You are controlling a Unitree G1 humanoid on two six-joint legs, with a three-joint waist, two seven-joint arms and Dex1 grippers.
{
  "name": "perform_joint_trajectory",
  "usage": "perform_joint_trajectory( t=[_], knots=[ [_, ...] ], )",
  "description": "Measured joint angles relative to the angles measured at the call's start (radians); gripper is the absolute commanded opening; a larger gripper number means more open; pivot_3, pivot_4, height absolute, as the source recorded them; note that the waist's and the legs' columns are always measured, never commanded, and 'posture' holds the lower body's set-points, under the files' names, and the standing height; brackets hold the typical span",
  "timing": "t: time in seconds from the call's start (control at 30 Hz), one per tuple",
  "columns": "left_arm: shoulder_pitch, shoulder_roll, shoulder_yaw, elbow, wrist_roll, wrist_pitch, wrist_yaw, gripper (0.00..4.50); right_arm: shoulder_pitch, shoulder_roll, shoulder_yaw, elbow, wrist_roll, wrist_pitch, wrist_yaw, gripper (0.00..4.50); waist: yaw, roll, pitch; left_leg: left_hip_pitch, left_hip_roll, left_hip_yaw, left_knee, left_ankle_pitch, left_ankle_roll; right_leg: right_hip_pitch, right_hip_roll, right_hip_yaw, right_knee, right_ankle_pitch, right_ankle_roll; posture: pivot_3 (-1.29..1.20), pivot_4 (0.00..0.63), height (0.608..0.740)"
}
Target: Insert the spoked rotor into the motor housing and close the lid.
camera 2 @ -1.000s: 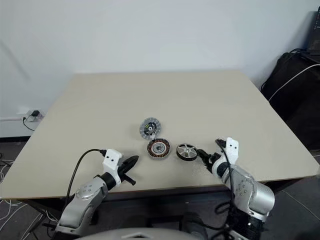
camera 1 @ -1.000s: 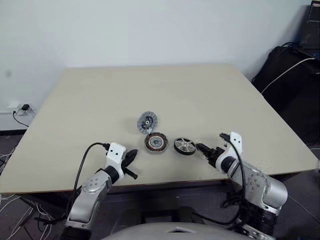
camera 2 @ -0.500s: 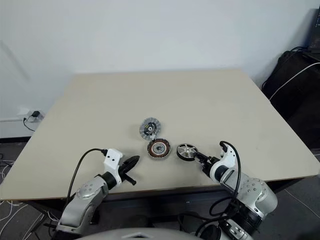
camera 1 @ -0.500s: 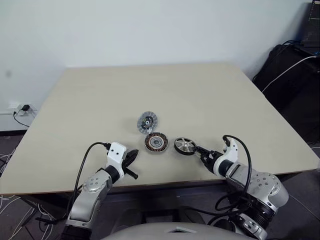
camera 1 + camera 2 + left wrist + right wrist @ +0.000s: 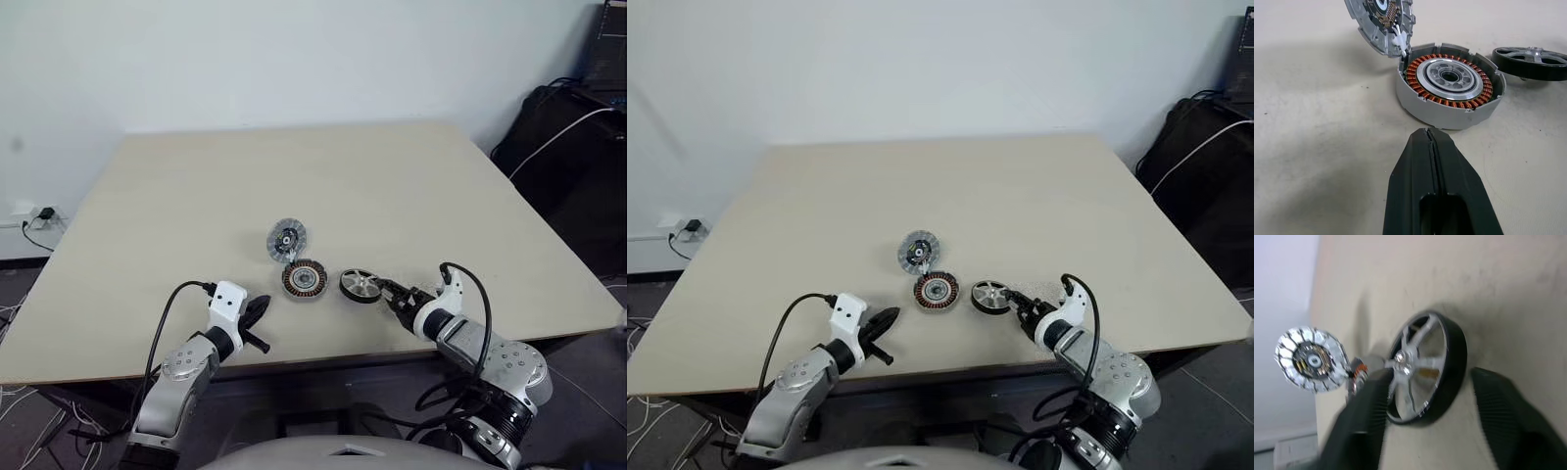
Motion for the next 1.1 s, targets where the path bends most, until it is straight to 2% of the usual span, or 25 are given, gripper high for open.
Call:
perform_joint_trajectory(
  t=[0.17, 0.37, 0.47, 0.83, 1.1],
  knots=[
    [-0.012, 0.0, 0.0, 0.0, 0.0, 0.002, -0.001, 0.0, 0.001, 0.001, 0.016, 0.026, 0.049, -0.04, -0.052, 0.05, -0.001, 0.0, 0.0, 0.0, 0.0, 0.0, 0.0, 0.0, 0.0, 0.0, 0.0, 0.0, 0.0, 0.0, 0.0, 0.0, 0.0, 0.74],
    [-0.013, 0.001, 0.0, 0.0, 0.0, 0.002, -0.006, 0.0, 0.013, 0.001, 0.048, 0.03, 0.086, -0.089, -0.085, 0.02, -0.002, 0.0, 0.0, 0.0, 0.0, 0.0, 0.0, 0.0, 0.0, 0.0, 0.0, 0.0, 0.0, 0.0, 0.0, 0.0, 0.0, 0.74],
    [-0.013, 0.001, 0.0, 0.0, 0.0, 0.002, -0.007, 0.0, 0.029, -0.004, 0.06, 0.022, 0.091, -0.136, -0.082, 0.56, -0.001, 0.0, 0.0, 0.0, 0.0, 0.0, 0.0, 0.0, 0.0, 0.0, 0.0, 0.0, 0.0, 0.0, 0.0, 0.0, 0.0, 0.74],
    [-0.012, 0.003, 0.001, 0.0, 0.0, 0.002, -0.007, 0.0, 0.05, -0.016, 0.117, 0.042, 0.132, -0.186, -0.114, 4.16, -0.002, 0.001, 0.002, 0.0, 0.0, 0.001, 0.0, 0.0, 0.001, 0.0, 0.0, 0.001, 0.0, -0.001, 0.001, 0.0, 0.0, 0.74],
    [-0.012, 0.002, 0.001, 0.0, 0.0, 0.002, -0.007, 0.0, 0.042, -0.019, 0.154, 0.096, 0.154, -0.186, -0.119, 4.16, -0.002, 0.001, 0.002, 0.0, 0.0, 0.001, 0.0, 0.0, 0.001, 0.0, 0.0, 0.002, 0.0, -0.001, 0.001, 0.0, 0.0, 0.74]
  ],
)
